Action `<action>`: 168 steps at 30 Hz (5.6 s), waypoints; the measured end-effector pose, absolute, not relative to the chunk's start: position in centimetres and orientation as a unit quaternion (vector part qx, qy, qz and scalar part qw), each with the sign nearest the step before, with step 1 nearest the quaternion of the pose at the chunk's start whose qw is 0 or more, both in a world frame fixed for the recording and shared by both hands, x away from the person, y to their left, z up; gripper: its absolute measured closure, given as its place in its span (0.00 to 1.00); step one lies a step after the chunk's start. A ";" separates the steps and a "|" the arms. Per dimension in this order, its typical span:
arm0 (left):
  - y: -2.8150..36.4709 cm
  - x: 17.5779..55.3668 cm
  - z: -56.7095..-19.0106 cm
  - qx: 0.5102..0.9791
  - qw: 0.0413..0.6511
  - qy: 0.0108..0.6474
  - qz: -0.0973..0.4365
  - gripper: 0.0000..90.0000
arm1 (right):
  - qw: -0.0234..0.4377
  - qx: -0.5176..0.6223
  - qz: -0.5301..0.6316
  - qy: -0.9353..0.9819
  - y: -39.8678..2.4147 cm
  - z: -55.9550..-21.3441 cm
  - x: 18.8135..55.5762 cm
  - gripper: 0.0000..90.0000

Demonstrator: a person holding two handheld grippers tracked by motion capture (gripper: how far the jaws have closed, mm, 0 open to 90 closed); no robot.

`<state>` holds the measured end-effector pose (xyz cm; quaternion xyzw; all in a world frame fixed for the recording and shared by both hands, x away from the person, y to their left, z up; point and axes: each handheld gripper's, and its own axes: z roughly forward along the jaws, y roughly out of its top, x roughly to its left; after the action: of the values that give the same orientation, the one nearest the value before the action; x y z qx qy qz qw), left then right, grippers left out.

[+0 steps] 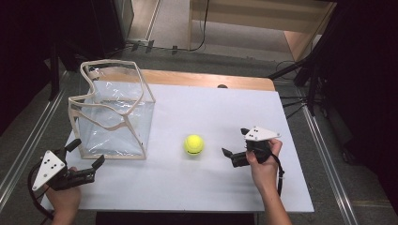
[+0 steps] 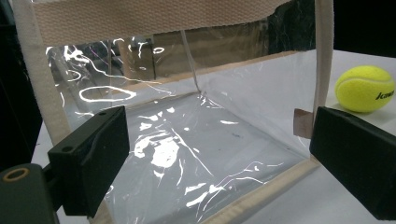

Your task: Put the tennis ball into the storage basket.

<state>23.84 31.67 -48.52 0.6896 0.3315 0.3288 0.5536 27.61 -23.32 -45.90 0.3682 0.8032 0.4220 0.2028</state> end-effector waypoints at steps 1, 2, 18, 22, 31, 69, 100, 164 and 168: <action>31.7 23.8 -48.5 0.690 0.553 0.331 0.329 0.06 | 0.202 0.367 0.422 0.804 -23.2 -45.9 27.7 0.00; 31.7 23.8 -48.5 0.689 0.554 0.332 0.329 0.06 | 0.202 0.366 0.420 0.806 -23.1 -45.9 27.8 0.00; 31.7 23.9 -48.5 0.689 0.554 0.333 0.328 0.06 | 0.178 0.342 0.408 0.827 -21.0 -45.4 29.1 0.00; 31.7 23.9 -48.5 0.689 0.554 0.332 0.328 0.06 | 0.178 0.338 0.406 0.830 -20.5 -45.3 29.3 0.00; 31.7 23.9 -48.5 0.689 0.555 0.331 0.328 0.06 | 0.176 0.325 0.399 0.839 -19.4 -45.2 29.9 0.00; 31.7 23.9 -48.5 0.689 0.555 0.334 0.325 0.06 | 0.119 0.296 0.339 0.885 -15.2 -45.5 32.6 0.00; 31.7 24.0 -48.5 0.689 0.558 0.332 0.322 0.06 | 0.074 0.277 0.273 0.918 -12.1 -47.2 33.9 0.07; 31.8 24.0 -48.5 0.690 0.558 0.331 0.322 0.06 | 0.042 0.270 0.262 0.925 -9.7 -47.8 35.1 0.26; 31.8 24.0 -48.5 0.690 0.558 0.332 0.322 0.06 | 0.041 0.263 0.266 0.926 -9.4 -47.6 35.3 0.26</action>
<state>23.96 31.78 -48.49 0.6896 0.3316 0.3219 0.5575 35.25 -9.40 -47.63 0.2630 0.9264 0.2662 0.0409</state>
